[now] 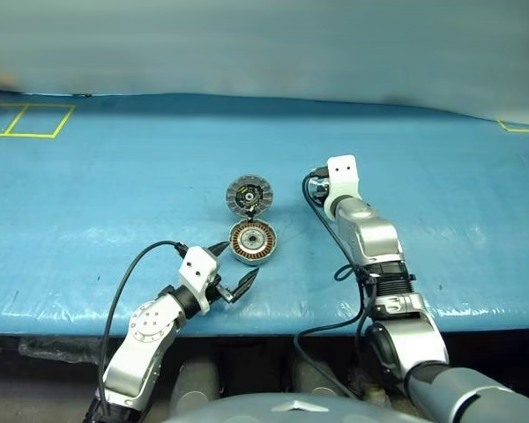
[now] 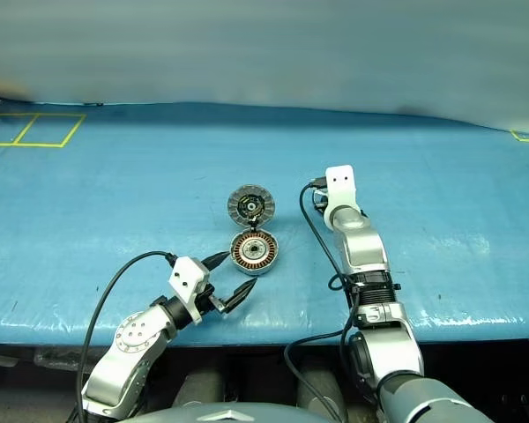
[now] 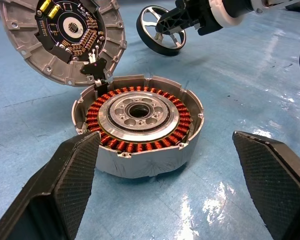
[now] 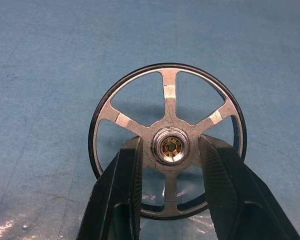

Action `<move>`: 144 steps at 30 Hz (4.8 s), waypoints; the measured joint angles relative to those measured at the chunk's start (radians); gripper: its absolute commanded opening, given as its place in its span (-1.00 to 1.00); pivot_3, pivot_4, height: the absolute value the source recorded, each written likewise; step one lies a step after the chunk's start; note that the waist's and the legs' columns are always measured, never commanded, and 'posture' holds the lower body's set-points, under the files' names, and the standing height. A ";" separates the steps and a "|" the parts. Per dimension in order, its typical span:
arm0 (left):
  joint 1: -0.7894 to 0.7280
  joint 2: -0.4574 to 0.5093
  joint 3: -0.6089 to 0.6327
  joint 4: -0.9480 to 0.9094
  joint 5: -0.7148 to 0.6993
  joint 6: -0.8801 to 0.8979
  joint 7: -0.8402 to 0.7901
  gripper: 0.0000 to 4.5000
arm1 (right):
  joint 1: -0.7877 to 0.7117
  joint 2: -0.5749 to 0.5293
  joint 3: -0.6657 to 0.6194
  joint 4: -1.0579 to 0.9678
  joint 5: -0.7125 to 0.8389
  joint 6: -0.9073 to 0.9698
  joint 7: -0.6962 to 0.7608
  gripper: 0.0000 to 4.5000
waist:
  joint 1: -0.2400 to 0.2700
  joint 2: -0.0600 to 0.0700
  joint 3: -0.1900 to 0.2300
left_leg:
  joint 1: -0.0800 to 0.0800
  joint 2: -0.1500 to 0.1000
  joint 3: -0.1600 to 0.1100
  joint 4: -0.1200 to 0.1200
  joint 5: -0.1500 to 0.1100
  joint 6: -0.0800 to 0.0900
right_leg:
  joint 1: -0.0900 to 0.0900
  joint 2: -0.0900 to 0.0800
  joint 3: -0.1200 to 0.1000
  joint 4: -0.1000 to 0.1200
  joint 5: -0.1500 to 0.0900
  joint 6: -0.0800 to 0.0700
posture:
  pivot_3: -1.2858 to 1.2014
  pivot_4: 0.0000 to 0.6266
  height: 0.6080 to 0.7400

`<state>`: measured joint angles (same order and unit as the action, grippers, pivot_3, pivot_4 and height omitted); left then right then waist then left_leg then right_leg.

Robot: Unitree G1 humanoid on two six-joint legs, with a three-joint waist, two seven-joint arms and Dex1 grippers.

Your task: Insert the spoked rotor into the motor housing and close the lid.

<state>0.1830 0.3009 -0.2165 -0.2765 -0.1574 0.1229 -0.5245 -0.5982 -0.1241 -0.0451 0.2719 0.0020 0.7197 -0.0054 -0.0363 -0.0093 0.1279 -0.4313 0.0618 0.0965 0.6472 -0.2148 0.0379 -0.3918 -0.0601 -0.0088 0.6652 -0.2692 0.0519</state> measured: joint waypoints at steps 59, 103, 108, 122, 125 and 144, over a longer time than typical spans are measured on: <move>0.028 0.001 0.003 0.000 0.003 -0.043 0.006 1.00 | 0.186 -0.316 0.469 -0.819 0.210 0.379 0.421 -0.40 | 0.023 0.002 0.002 | -0.014 -0.001 -0.004 0.003 -0.001 0.002 | -0.007 0.000 -0.003 -0.002 0.001 0.001 | 0.03 -0.52 1.00; 0.030 0.015 0.022 0.000 -0.008 -0.042 0.006 1.00 | 0.331 -0.042 0.382 -0.654 0.200 0.240 0.268 -0.99 | 0.023 0.002 0.001 | -0.013 -0.001 -0.004 0.004 0.000 0.002 | -0.006 0.001 -0.003 -0.001 0.002 0.003 | 0.03 -0.52 1.00; 0.029 0.014 0.086 -0.010 -0.062 -0.038 0.006 1.00 | 0.349 -0.044 0.382 -0.655 0.199 0.225 0.269 -0.99 | 0.022 0.001 0.001 | -0.010 -0.001 -0.004 0.004 0.000 0.002 | -0.006 0.000 -0.003 -0.002 0.001 0.001 | 0.03 -0.52 1.00; -0.219 0.060 0.436 0.107 -0.416 0.226 0.022 0.84 | 0.488 -0.118 0.315 -0.815 0.249 0.164 0.329 -1.00 | 0.027 0.000 0.001 | -0.010 -0.002 -0.006 0.005 0.000 0.002 | -0.003 0.001 -0.004 -0.002 0.002 0.004 | 0.03 -0.52 1.00; -0.345 0.099 0.420 0.262 -0.381 0.231 -0.015 0.43 | 0.577 -0.138 0.293 -0.830 0.268 0.107 0.357 -1.00 | 0.030 -0.003 0.001 | -0.010 -0.003 -0.006 0.005 0.000 0.002 | -0.003 0.003 -0.005 -0.002 0.002 0.004 | 0.03 -0.52 1.00; -1.033 0.042 0.308 1.172 -0.176 0.103 -0.428 -0.99 | 0.866 -0.104 0.275 -0.833 0.294 -0.186 0.375 -1.00 | 0.024 -0.013 0.006 | -0.015 -0.008 -0.009 0.006 0.001 0.002 | -0.002 0.004 -0.003 -0.002 0.004 0.007 | 0.03 -0.52 1.00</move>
<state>-0.8502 0.3430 0.0914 0.8952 -0.3336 0.2260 -0.9521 0.2676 -0.2278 0.2301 -0.5614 0.2960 0.5339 0.3698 -0.0119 -0.0223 0.1341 -0.4464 0.0535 0.0879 0.6534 -0.2141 0.0394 -0.3934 -0.0560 -0.0122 0.6628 -0.2657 0.0592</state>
